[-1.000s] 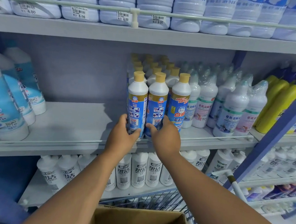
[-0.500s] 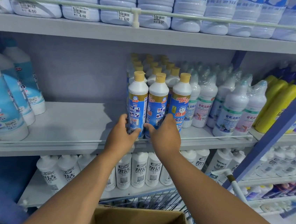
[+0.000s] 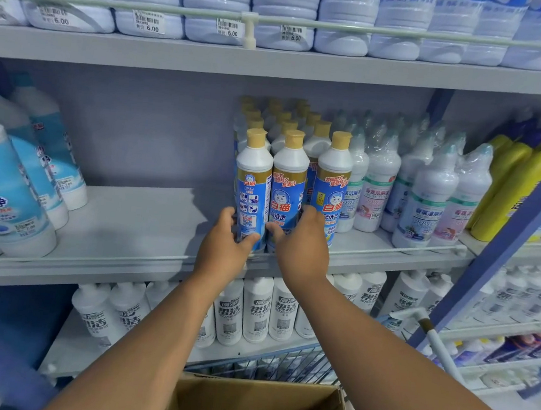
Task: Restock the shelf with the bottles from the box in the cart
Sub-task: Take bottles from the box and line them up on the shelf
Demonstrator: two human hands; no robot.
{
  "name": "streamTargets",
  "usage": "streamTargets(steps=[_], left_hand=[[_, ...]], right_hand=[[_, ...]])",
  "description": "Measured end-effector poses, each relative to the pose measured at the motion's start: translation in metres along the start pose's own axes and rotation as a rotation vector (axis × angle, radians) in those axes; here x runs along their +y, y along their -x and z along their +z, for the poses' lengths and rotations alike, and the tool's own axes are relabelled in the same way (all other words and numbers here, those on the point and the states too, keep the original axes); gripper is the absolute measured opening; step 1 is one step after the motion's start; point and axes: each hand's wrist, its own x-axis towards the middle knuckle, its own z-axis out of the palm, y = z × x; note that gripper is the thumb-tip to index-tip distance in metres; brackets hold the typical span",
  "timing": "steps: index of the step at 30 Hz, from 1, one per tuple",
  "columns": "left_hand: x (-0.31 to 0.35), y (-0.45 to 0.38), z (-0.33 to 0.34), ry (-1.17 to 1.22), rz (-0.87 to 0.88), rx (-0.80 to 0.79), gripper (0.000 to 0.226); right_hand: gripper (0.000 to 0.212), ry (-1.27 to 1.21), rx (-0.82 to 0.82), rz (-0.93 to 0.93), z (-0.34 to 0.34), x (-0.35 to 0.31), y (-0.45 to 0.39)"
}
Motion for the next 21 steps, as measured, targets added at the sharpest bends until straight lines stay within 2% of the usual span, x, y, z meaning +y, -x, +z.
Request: streamTargets(steps=[7, 11, 15, 17, 20, 21], left_hand=[[0.000, 0.001, -0.002, 0.017, -0.017, 0.000, 0.043], [-0.001, 0.001, -0.001, 0.081, -0.041, -0.016, 0.047], [-0.002, 0.002, 0.001, 0.084, -0.033, -0.023, 0.053], [-0.001, 0.004, 0.002, 0.079, -0.039, -0.025, 0.054], [0.001, 0.006, 0.004, 0.071, -0.050, -0.025, 0.056], [0.002, 0.006, 0.005, 0.071, -0.054, -0.024, 0.056]], right_hand=[[0.030, -0.056, -0.059, -0.019, -0.004, 0.011, -0.004], [0.026, -0.085, -0.091, -0.095, -0.018, 0.020, -0.002], [0.020, -0.135, 0.043, -0.056, -0.047, 0.046, -0.005], [0.027, -0.177, 0.091, -0.029, -0.059, 0.063, -0.016], [0.062, -0.202, -0.154, -0.009, -0.064, 0.073, -0.036], [0.064, -0.250, -0.243, -0.007, -0.063, 0.072, -0.040]])
